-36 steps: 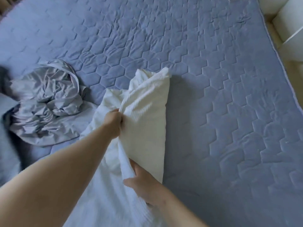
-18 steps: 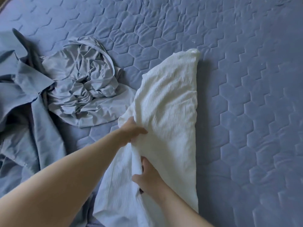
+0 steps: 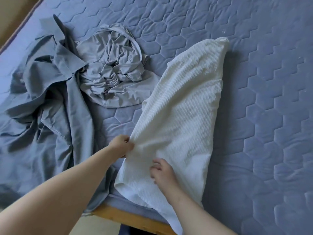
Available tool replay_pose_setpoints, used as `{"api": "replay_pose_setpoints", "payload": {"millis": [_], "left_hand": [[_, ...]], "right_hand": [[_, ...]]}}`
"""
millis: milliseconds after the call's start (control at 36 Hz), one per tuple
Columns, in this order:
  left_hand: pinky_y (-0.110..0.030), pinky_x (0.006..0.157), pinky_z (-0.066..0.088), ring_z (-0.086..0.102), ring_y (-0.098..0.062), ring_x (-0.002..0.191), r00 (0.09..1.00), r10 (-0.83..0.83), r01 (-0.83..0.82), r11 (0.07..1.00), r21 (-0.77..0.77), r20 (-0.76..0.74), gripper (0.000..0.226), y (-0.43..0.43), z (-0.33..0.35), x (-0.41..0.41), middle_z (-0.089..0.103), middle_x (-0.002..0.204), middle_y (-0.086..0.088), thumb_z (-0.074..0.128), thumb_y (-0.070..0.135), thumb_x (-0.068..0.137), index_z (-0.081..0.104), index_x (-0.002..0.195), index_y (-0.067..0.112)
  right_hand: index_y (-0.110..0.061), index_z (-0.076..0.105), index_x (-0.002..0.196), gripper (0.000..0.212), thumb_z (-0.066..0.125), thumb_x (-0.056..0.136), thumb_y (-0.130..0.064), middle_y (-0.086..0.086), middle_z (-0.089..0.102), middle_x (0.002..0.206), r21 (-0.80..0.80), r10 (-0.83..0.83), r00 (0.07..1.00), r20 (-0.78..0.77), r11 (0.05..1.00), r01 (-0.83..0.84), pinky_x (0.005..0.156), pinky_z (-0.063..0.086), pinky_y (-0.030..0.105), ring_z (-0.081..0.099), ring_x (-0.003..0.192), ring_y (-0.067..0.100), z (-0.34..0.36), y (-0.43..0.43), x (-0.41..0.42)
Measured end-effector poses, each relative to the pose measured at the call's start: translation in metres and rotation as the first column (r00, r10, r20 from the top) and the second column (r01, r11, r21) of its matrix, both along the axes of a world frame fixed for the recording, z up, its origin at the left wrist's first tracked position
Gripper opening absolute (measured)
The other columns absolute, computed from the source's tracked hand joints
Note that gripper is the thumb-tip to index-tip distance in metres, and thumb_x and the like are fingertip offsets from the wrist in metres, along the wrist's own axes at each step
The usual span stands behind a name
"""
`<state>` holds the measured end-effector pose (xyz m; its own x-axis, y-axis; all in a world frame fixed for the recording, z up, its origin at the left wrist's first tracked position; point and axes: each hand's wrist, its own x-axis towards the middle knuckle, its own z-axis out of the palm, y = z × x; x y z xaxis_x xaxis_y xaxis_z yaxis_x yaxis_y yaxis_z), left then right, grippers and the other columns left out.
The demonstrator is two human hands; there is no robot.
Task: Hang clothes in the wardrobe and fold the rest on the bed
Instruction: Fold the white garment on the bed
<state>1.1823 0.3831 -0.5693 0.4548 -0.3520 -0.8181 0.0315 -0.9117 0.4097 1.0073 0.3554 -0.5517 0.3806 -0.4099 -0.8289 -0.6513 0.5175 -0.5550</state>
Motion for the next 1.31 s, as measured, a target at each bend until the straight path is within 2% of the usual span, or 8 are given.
{"api": "replay_pose_setpoints", "payload": {"millis": [167, 250, 389, 500, 695, 833, 945, 1306], "left_hand": [[-0.031, 0.077, 0.041, 0.053, -0.029, 0.095, 0.910, -0.155, 0.119, 0.986, 0.117, 0.384, 0.017, 0.010, -0.005, -0.007, 0.057, 0.112, -0.013, 0.049, 0.010, 0.089, 0.057, 0.104, 0.011], [-0.045, 0.087, 0.042, 0.050, -0.038, 0.111, 0.621, -0.339, 0.461, 0.887, 0.021, 0.707, 0.044, 0.016, -0.004, -0.021, 0.053, 0.122, -0.017, 0.062, 0.006, 0.080, 0.052, 0.122, 0.010], [-0.049, 0.110, 0.028, 0.025, -0.031, 0.141, -0.064, -0.796, 0.994, 0.000, 0.106, 0.602, 0.087, 0.036, -0.014, -0.047, 0.025, 0.154, -0.008, 0.063, 0.058, 0.075, 0.024, 0.145, 0.025], [-0.055, 0.115, -0.004, -0.020, -0.032, 0.142, -0.299, -0.929, 0.929, -0.231, 0.289, 0.220, 0.102, 0.056, -0.025, -0.054, -0.025, 0.155, -0.004, 0.056, 0.061, 0.081, -0.014, 0.148, 0.028], [-0.049, 0.115, 0.012, -0.007, -0.031, 0.144, -0.340, -0.899, 0.910, -0.241, 0.337, 0.276, 0.082, 0.054, -0.033, -0.048, -0.012, 0.157, -0.007, 0.050, 0.017, 0.093, -0.009, 0.150, 0.026], [-0.028, 0.063, 0.056, 0.068, -0.018, 0.088, -0.182, -0.856, 0.970, -0.077, 0.230, 0.483, 0.063, 0.048, -0.033, -0.039, 0.068, 0.100, -0.001, 0.088, 0.013, 0.045, 0.068, 0.104, 0.017], [-0.035, 0.084, 0.050, 0.058, -0.023, 0.109, -0.032, -0.948, 0.967, 0.051, 0.250, 0.317, 0.042, 0.038, -0.027, -0.043, 0.058, 0.122, 0.002, 0.043, 0.003, 0.090, 0.052, 0.126, 0.021], [-0.021, 0.050, 0.029, 0.048, -0.018, 0.080, 0.239, -0.949, 0.915, 0.291, 0.280, 0.204, 0.028, 0.009, 0.028, -0.052, 0.062, 0.096, -0.005, 0.038, 0.014, 0.093, 0.062, 0.106, 0.015]], "right_hand": [[-0.021, 0.047, 0.131, 0.035, 0.041, 0.096, -0.014, -0.005, 0.050, 0.121, -0.256, 0.114, 0.963, -0.243, 0.950, -0.177, 0.071, 0.045, 0.019, 0.051, 0.089, 0.005, -0.005, -0.001, -0.058], [-0.022, 0.043, 0.136, 0.040, 0.043, 0.096, -0.018, -0.007, 0.042, 0.138, -0.423, 0.315, 0.882, -0.350, 0.787, -0.449, 0.091, 0.038, 0.019, 0.044, 0.119, 0.010, -0.008, 0.004, -0.069], [-0.031, 0.020, 0.146, 0.068, 0.049, 0.088, -0.051, -0.007, 0.012, 0.155, -0.383, 0.654, 0.589, -0.475, 0.449, -0.807, 0.112, 0.010, 0.033, 0.011, 0.142, 0.017, -0.010, 0.020, -0.075], [-0.034, 0.009, 0.150, 0.099, 0.065, 0.072, -0.059, -0.001, -0.012, 0.158, -0.318, 0.729, 0.426, -0.535, 0.294, -0.901, 0.108, -0.015, 0.047, -0.010, 0.145, 0.026, -0.022, 0.031, -0.086], [-0.032, -0.019, 0.147, 0.093, 0.056, 0.091, -0.027, 0.002, -0.023, 0.156, -0.180, 0.618, 0.237, -0.750, 0.154, -0.972, 0.112, -0.008, 0.052, -0.016, 0.143, 0.034, -0.032, 0.023, -0.102], [-0.025, 0.062, 0.123, 0.091, 0.094, 0.038, -0.014, 0.007, 0.057, 0.131, -0.264, 0.608, 0.374, -0.700, 0.266, -0.927, 0.091, 0.047, 0.046, 0.054, 0.118, 0.037, -0.025, 0.021, -0.094], [-0.021, 0.029, 0.145, 0.065, 0.055, 0.088, -0.006, 0.000, 0.024, 0.154, -0.310, 0.624, 0.418, -0.660, 0.281, -0.908, 0.112, 0.018, 0.036, 0.020, 0.142, 0.023, -0.021, 0.014, -0.095], [-0.016, 0.036, 0.089, 0.022, 0.033, 0.087, 0.006, -0.001, 0.037, 0.071, -0.392, 0.454, 0.576, -0.680, 0.440, -0.808, 0.068, 0.028, 0.027, 0.040, 0.077, 0.023, 0.035, 0.009, -0.092]]}}
